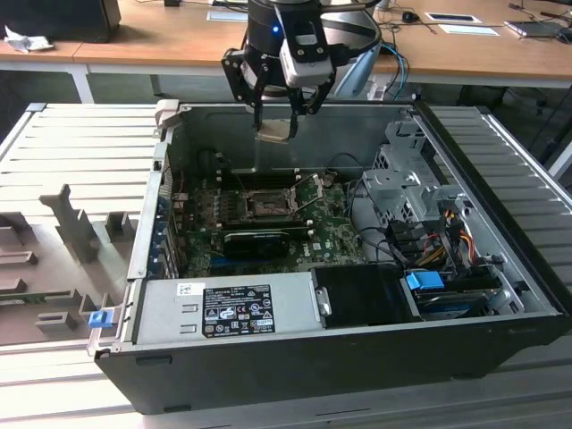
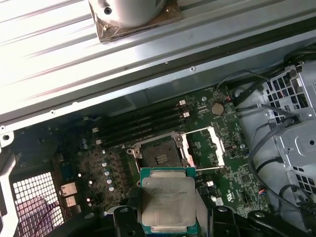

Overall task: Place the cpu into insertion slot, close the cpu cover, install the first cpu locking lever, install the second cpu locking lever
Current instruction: 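Place the cpu into insertion slot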

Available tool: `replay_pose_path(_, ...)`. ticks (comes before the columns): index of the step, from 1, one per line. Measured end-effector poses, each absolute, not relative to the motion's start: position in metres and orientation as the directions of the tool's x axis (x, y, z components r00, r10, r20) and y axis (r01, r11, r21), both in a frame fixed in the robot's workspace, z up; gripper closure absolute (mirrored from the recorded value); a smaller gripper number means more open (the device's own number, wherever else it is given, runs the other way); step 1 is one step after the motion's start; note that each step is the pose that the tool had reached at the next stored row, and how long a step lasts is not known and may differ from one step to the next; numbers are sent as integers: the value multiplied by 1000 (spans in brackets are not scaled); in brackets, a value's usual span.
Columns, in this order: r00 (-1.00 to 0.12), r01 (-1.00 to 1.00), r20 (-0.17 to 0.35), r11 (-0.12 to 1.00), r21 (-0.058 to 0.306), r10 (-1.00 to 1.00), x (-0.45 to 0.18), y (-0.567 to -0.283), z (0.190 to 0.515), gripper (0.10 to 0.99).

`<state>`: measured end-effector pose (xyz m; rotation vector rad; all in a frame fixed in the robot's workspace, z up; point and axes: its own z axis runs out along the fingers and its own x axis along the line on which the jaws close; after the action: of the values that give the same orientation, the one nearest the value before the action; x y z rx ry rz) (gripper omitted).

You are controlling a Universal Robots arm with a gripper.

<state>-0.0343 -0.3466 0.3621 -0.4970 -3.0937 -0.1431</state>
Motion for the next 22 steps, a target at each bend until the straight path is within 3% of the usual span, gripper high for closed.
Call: replay_pose_path(22, -887, 461, 19, 883, 89, 461, -34, -347, 360, 561)
